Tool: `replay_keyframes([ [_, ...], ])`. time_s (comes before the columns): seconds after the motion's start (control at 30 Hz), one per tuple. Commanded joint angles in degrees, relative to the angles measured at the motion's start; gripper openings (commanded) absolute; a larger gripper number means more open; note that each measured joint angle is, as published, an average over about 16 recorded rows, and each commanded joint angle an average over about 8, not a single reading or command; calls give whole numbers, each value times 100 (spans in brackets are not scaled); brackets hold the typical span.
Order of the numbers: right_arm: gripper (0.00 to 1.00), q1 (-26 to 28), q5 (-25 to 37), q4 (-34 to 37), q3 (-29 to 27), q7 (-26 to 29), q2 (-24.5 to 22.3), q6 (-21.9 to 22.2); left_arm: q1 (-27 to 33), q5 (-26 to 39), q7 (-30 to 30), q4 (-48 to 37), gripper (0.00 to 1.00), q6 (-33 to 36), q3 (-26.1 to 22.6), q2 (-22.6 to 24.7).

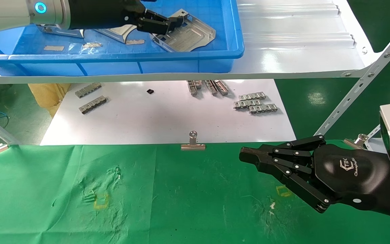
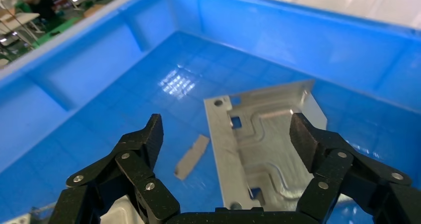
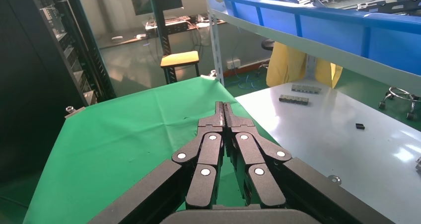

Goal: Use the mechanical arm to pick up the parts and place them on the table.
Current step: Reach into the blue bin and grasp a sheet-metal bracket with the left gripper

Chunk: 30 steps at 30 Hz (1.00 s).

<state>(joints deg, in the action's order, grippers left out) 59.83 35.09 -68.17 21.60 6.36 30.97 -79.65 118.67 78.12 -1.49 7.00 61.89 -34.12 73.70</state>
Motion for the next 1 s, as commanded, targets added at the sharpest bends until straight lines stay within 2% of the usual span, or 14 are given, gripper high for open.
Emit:
replay_keyframes([
  [0.03, 0, 0, 0, 0, 0, 0, 0, 0, 30, 22, -54, -90, 0, 39, -17, 22],
  [0.4, 0, 0, 0, 0, 0, 0, 0, 0, 58, 105, -199, -393, 0, -199, -73, 201],
  [1.0, 0, 0, 0, 0, 0, 0, 0, 0, 51, 88, -231, -539, 0, -340, -67, 207],
])
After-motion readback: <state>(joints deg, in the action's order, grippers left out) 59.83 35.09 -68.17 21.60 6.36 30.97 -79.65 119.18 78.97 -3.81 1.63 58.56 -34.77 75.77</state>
